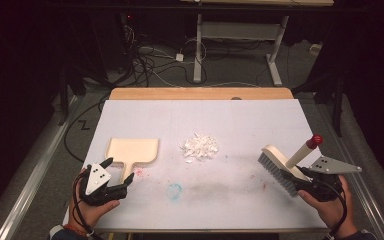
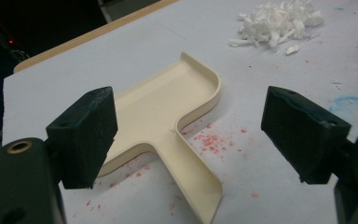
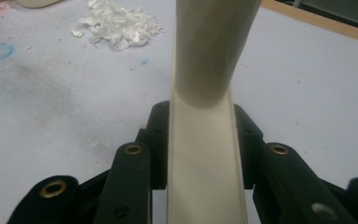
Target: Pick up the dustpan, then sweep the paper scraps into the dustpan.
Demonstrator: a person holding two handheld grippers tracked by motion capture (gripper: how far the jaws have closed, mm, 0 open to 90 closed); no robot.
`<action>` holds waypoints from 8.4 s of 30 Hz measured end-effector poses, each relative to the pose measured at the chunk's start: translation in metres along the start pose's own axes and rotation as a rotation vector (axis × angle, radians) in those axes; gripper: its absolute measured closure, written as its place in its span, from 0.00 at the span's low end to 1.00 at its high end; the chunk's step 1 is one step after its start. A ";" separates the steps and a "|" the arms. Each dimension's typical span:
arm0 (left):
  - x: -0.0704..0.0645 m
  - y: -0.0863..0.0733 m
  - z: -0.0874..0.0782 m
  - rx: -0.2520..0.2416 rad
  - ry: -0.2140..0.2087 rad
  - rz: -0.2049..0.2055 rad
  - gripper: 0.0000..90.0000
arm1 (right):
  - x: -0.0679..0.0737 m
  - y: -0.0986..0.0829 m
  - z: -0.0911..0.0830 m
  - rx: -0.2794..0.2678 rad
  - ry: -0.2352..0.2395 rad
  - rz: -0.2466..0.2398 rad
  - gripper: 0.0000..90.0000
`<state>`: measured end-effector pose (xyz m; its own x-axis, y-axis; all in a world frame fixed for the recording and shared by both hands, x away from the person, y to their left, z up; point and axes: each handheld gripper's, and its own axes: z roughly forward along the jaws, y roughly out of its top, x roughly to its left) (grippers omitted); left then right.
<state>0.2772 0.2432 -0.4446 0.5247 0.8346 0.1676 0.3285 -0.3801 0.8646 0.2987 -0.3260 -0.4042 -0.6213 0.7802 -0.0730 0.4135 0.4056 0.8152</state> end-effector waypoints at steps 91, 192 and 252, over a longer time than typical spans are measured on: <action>0.027 0.049 0.037 0.611 -0.292 0.145 0.70 | -0.006 0.012 0.012 -0.003 -0.081 0.000 0.76; 0.017 0.088 0.091 0.748 -0.447 0.281 0.70 | 0.063 0.120 0.213 0.049 -0.005 -0.087 0.76; -0.001 0.079 0.108 0.781 -0.471 0.270 0.70 | 0.102 0.136 0.179 -0.052 0.099 -0.095 0.76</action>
<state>0.3873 0.1695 -0.4278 0.8660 0.4984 -0.0402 0.4930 -0.8377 0.2348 0.4109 -0.1062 -0.4034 -0.7195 0.6878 -0.0964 0.3163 0.4480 0.8362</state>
